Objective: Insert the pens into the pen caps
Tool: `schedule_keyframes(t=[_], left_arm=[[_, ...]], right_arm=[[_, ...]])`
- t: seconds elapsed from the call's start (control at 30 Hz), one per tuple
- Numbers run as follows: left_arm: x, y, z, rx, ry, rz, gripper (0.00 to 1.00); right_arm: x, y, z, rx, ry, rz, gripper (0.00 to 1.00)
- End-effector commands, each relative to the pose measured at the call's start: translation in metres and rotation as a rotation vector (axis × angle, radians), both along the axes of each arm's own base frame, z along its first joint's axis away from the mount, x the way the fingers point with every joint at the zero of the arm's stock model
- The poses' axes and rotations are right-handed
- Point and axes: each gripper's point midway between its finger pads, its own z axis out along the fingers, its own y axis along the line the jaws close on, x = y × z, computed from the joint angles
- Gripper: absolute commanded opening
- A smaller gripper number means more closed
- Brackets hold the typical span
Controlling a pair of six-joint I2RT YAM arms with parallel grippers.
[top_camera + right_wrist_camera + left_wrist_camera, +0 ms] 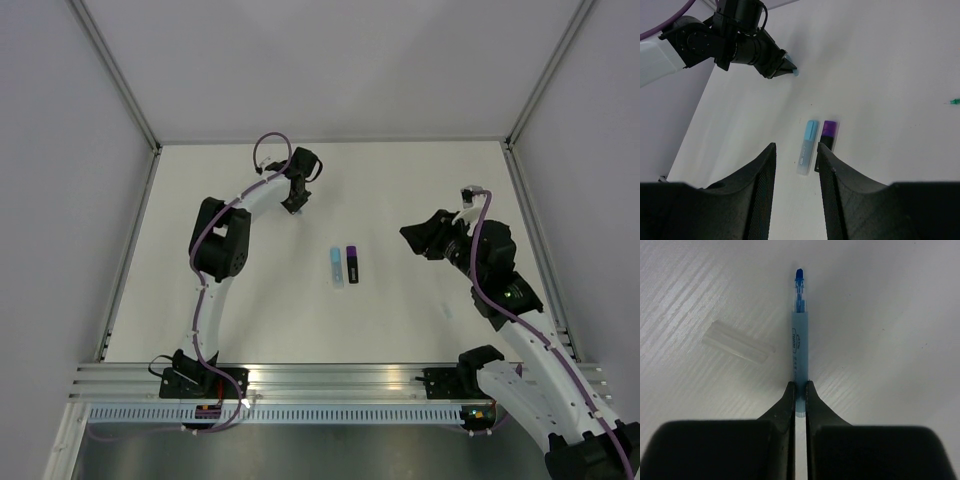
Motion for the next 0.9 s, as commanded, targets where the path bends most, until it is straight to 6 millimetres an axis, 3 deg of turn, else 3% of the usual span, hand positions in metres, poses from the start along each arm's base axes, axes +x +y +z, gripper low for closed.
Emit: schedule_keyframes(t=[0.0,0.07,0.2,0.33,0.4,0.43,0.47,0.5,0.7,0.77,0.8,0.87], left_arm=[[-0.050,-0.009,-0.049,-0.027,0.225,-0.116,0.02],[-0.065,-0.008,-0.054,-0.027,0.252,-0.156,0.02],[-0.087,-0.005,-0.040,-0.031,0.219,-0.223,0.02],[-0.127,-0.001,-0.026,-0.060,0.152,-0.321,0.02],[-0.146,-0.002,-0.028,-0.065,0.152,-0.364,0.02],[-0.166,0.007,-0.040,-0.049,0.189,-0.386,0.02],[-0.168,0.004,-0.033,-0.060,0.153,-0.411,0.02],[-0.186,0.009,-0.042,-0.042,0.178,-0.437,0.02],[-0.215,0.019,-0.051,0.026,0.223,-0.509,0.02],[-0.218,0.022,-0.054,0.043,0.254,-0.513,0.13],[-0.220,0.025,-0.056,0.059,0.274,-0.512,0.23],[-0.220,0.026,-0.059,0.070,0.289,-0.511,0.29]], right_arm=[[0.004,0.005,0.006,0.020,-0.024,0.016,0.45],[0.006,0.006,0.002,0.014,-0.016,0.020,0.46],[0.012,0.007,-0.007,0.005,0.005,0.016,0.50],[0.024,0.007,-0.019,-0.007,0.045,-0.011,0.51],[0.031,0.009,-0.032,-0.008,0.085,-0.018,0.51],[0.033,0.009,-0.036,-0.009,0.092,-0.023,0.51],[0.037,0.010,-0.043,-0.010,0.111,-0.026,0.51],[0.040,0.011,-0.046,-0.009,0.119,-0.030,0.51],[0.042,0.011,-0.055,-0.015,0.134,-0.034,0.51],[0.039,0.008,-0.053,-0.012,0.120,-0.043,0.51],[0.037,0.006,-0.054,-0.014,0.118,-0.048,0.51],[0.036,0.003,-0.048,-0.019,0.089,-0.058,0.51]])
